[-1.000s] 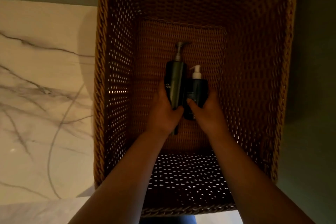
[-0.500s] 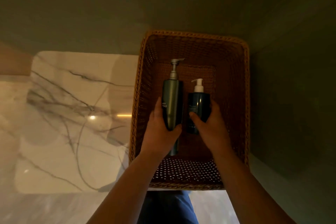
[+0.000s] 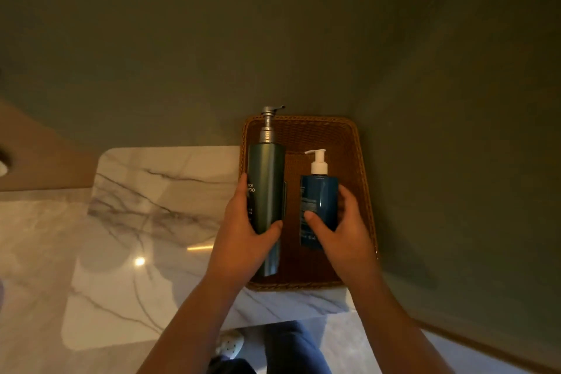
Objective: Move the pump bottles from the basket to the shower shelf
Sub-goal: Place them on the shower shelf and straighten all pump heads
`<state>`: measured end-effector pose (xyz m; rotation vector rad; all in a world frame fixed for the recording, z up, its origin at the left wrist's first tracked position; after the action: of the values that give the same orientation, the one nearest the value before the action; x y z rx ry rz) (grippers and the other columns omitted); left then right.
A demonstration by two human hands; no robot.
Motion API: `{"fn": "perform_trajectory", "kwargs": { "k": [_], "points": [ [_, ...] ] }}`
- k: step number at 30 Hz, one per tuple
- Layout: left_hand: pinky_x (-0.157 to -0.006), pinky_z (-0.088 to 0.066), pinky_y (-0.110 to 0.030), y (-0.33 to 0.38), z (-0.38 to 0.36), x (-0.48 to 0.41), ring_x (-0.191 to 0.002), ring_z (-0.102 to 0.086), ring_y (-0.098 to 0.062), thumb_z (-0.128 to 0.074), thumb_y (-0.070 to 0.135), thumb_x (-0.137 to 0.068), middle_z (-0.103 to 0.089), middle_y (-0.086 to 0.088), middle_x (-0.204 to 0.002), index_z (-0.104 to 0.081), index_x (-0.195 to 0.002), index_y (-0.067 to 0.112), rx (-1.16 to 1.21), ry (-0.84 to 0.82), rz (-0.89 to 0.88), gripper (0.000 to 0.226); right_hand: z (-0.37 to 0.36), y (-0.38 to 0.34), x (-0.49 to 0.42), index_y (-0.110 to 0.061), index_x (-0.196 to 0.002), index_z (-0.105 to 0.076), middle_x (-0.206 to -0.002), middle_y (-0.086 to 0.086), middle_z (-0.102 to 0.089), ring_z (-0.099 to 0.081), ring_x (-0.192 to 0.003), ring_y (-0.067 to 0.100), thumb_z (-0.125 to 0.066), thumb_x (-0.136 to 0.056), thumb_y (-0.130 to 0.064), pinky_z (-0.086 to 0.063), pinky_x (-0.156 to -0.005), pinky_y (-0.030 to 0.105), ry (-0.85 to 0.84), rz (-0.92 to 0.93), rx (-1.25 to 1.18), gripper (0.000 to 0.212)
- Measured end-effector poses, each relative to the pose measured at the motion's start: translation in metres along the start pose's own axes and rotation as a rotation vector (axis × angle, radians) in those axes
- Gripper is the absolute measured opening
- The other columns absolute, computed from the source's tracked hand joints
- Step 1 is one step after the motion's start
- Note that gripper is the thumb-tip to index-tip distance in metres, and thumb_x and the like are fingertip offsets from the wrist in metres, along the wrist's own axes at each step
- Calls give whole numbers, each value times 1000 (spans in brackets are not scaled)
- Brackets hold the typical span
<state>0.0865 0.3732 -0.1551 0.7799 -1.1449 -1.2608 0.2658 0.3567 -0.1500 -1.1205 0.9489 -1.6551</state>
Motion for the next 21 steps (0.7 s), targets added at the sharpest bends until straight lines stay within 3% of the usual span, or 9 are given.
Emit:
{"fn": "perform_trajectory", "kwargs": {
  "k": [6,10,12,15,19,21],
  "points": [
    [-93,-47,-31,36,50,59,-119,-47,-7,-73,31,-77,-42,7,-138,-9,-145,44,-91,-85,-140,95,0,-33,80,-68,-109,-36,-107,-32,-59,-59,-96,-12,-72,-79,-34,-53,-65,12,102,6,-33,58],
    [-93,-48,-32,55,67,88,-120,-46,-5,-72,35,-76,-41,11,-138,-10,-144,46,-120,-190,-242,93,2,-46,135,-46,-131,-33,-107,-28,-57,-59,-95,-12,-72,-76,-42,-52,-72,18,229,-20,16,67],
    [-91,-47,-28,63,67,100,-117,-46,-3,-72,35,-76,-40,15,-137,-8,-142,51,-141,-247,-291,93,5,-50,164,-41,-132,-33,-107,-25,-56,-58,-95,-12,-72,-75,-45,-52,-69,16,312,-26,42,69],
    [-77,-39,-12,68,56,118,-110,-47,1,-71,38,-76,-38,21,-132,-2,-134,64,-150,-355,-312,94,9,-50,208,-49,-123,-31,-102,-31,-51,-53,-90,-21,-71,-75,-45,-46,-57,3,417,-51,67,63],
    [-75,-34,-9,69,28,146,-113,-47,-1,-71,37,-77,-40,16,-134,-6,-139,56,-150,-532,-300,92,21,-37,265,-51,-121,-28,-102,-34,-46,-51,-90,-17,-72,-77,-37,-43,-57,-1,547,-97,54,64],
    [-75,-33,-8,74,10,164,-112,-46,0,-71,32,-77,-41,17,-132,-10,-133,63,-155,-625,-317,88,28,-28,293,-52,-122,-26,-102,-36,-44,-49,-90,-20,-72,-78,-36,-43,-57,-2,621,-122,74,66]
  ]
}}
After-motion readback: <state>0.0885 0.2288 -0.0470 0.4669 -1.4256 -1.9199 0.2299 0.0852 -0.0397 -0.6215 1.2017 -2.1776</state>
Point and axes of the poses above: each hand's wrist, its own x-axis away from the middle knuckle, its own z-axis out of the back of the hand, y = z × x, the point moved 4 cm from there along -x, towards the middle knuckle
